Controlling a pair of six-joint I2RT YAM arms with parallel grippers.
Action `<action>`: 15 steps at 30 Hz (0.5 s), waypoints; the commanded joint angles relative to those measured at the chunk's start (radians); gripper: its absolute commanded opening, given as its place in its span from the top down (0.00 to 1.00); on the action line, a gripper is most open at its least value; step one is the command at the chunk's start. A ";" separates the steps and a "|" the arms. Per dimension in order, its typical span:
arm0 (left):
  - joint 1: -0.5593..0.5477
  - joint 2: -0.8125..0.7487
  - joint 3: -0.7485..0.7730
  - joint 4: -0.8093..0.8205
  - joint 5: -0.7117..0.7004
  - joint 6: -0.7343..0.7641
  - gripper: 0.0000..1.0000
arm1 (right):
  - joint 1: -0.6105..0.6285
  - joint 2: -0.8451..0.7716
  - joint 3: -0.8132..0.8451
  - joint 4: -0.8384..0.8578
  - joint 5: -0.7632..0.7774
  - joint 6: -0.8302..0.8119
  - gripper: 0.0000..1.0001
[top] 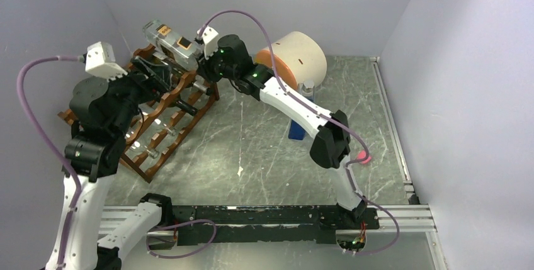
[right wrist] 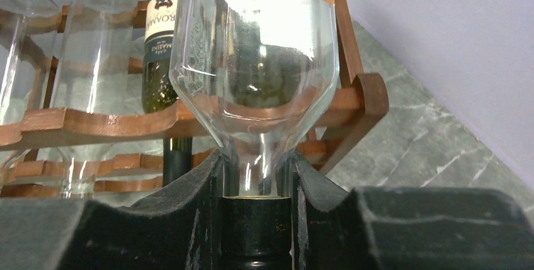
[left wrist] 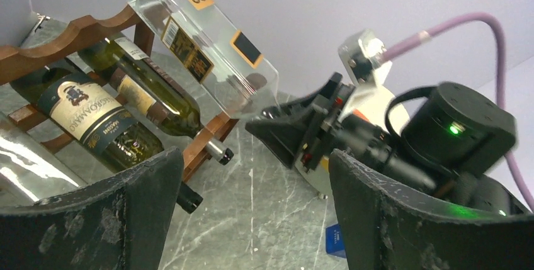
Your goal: Put the wine bottle on the wine rack
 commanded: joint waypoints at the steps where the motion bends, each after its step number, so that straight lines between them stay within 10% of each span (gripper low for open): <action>1: -0.005 -0.114 -0.061 0.071 -0.026 -0.007 0.12 | -0.002 0.043 0.153 0.221 -0.063 -0.049 1.00; 15: -0.005 -0.161 -0.067 0.028 -0.010 0.024 0.12 | -0.005 0.175 0.259 0.246 -0.039 -0.128 0.98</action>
